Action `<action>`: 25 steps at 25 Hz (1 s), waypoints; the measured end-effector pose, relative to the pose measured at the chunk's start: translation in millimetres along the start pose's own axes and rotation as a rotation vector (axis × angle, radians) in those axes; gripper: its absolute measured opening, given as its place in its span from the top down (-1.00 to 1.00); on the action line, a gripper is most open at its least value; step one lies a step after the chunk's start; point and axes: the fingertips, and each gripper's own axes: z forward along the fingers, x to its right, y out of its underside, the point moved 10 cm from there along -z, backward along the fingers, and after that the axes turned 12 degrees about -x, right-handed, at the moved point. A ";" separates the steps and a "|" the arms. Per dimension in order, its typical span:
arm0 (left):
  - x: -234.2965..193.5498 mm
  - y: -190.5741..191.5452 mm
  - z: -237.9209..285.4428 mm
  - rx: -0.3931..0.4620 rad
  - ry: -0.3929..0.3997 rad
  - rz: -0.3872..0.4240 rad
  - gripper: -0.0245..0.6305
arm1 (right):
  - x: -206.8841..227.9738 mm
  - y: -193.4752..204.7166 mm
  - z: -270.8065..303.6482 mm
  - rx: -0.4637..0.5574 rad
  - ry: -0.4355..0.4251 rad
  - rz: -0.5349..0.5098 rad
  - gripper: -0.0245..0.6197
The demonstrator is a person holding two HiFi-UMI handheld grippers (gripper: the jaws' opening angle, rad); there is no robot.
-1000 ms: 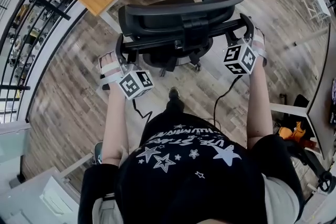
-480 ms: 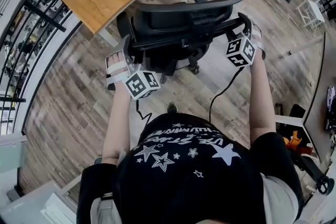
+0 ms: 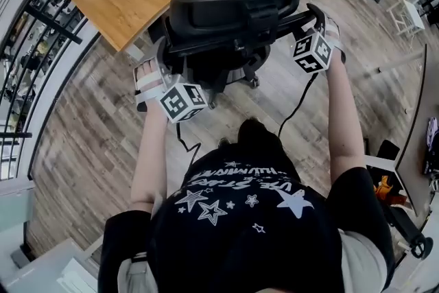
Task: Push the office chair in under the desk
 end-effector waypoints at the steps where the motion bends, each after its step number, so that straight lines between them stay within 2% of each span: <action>1: -1.3 -4.0 5.1 -0.008 0.002 -0.004 -0.02 | 4.0 -1.6 7.7 0.006 -0.003 -0.004 -0.06; 6: -7.8 -25.8 28.7 -0.044 0.029 -0.067 -0.02 | 26.6 -11.6 52.4 0.061 -0.017 -0.029 -0.05; 12: -8.5 -50.3 46.0 -0.115 -0.005 -0.078 -0.02 | 51.7 -19.9 93.1 0.127 -0.042 -0.055 -0.05; 16: -7.9 -54.7 55.6 -0.166 -0.014 -0.092 -0.02 | 58.6 -31.3 114.6 0.175 -0.056 -0.085 -0.05; 20: -4.2 -58.7 59.7 -0.209 -0.049 -0.073 -0.02 | 64.3 -37.8 129.2 0.220 -0.066 -0.106 -0.05; 25: -7.3 -77.2 81.2 -0.244 -0.060 -0.101 -0.02 | 83.5 -47.5 165.9 0.271 -0.103 -0.137 -0.05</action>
